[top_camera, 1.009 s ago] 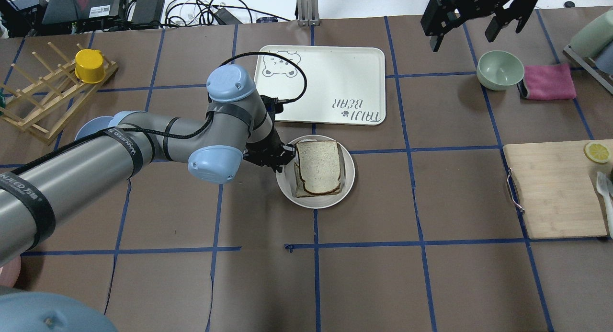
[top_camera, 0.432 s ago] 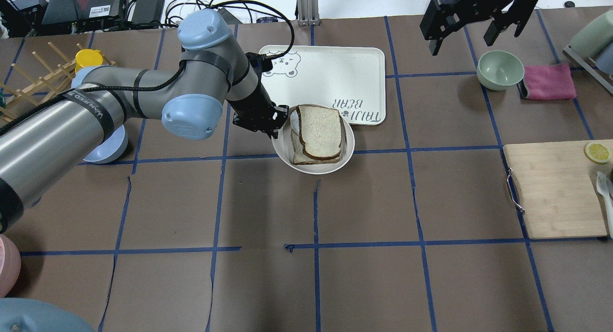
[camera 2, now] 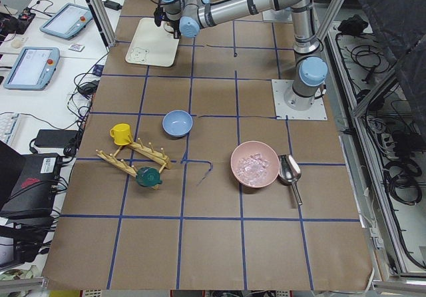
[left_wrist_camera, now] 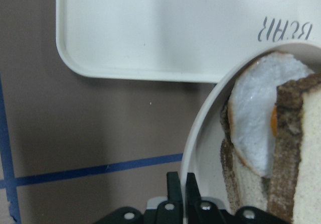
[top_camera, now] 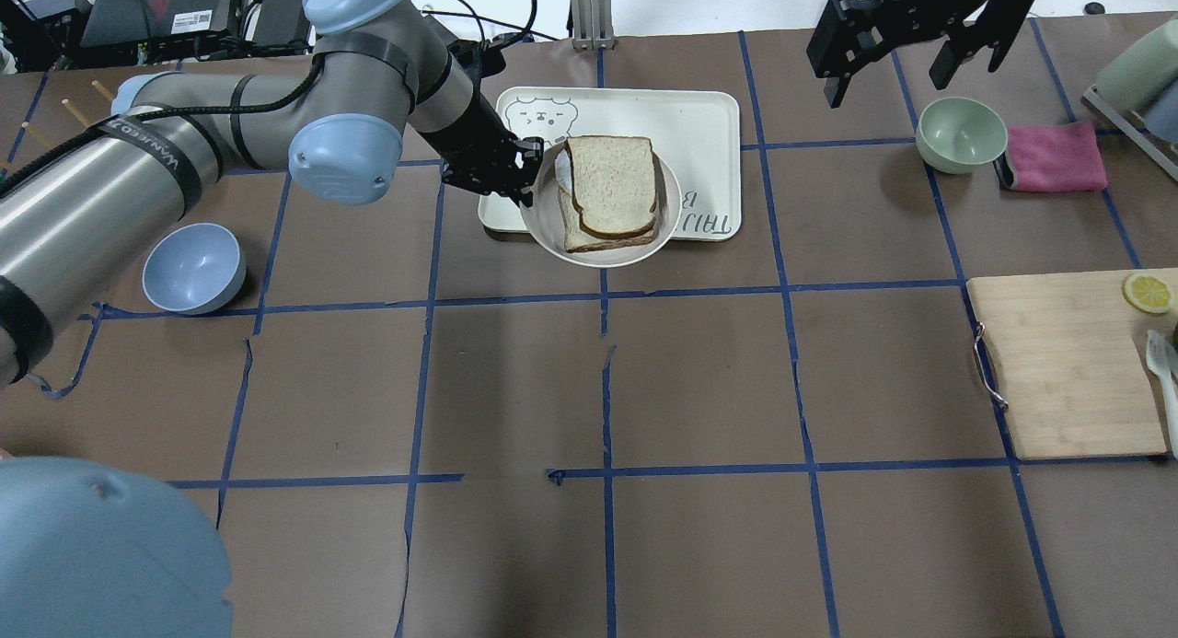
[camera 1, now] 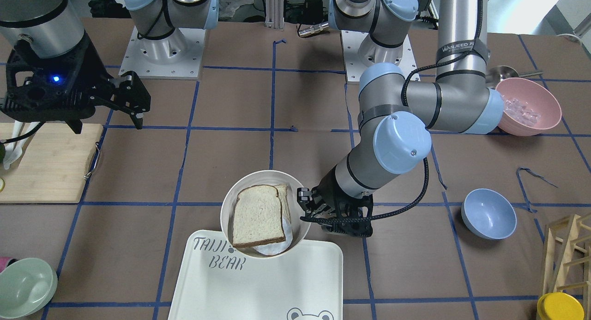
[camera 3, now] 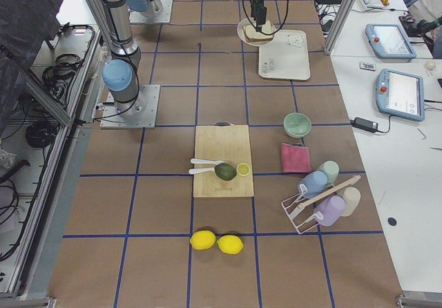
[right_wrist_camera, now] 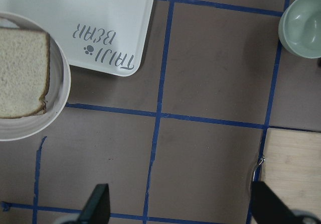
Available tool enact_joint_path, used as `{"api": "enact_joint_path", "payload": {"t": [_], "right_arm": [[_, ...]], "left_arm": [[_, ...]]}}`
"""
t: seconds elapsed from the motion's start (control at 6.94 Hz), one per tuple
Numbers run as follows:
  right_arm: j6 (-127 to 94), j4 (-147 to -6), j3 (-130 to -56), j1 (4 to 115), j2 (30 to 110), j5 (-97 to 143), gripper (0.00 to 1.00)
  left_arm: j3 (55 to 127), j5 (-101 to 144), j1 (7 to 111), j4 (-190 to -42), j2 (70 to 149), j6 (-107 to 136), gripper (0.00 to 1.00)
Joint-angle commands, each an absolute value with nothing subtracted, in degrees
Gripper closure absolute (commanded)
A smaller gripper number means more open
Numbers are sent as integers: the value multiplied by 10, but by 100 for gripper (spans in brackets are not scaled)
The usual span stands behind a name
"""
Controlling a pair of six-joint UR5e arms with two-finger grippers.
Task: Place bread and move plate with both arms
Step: 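Slide the plate with the left gripper onto the bear-printed tray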
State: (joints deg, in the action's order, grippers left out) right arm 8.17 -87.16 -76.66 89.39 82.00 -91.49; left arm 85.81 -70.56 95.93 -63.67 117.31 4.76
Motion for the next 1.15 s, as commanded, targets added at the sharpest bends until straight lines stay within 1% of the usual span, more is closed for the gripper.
{"api": "enact_joint_path", "payload": {"t": [0.0, 0.14, 0.29, 0.58, 0.72, 0.86, 1.01], "right_arm": [[82, -872, -768, 894, 820, -915, 0], [82, -872, -768, 894, 820, -915, 0], [82, -872, -768, 894, 820, -915, 0], [82, -872, -769, 894, 820, -915, 0], [82, -872, -769, 894, 820, -915, 0], [82, -872, -769, 894, 820, -915, 0], [82, -872, -769, 894, 820, -915, 0]], "left_arm": [[751, -693, 958, -624, 1268, 48, 100], [717, -693, 958, -613, 1314, 55, 100], [702, -692, 958, -583, 1349, 56, 100], [693, -693, 958, -571, 1373, 57, 100], [692, -693, 958, -571, 1374, 73, 18], [692, -694, 958, -571, 1365, 102, 0], [691, -698, 958, -575, 1352, 105, 0]]}}
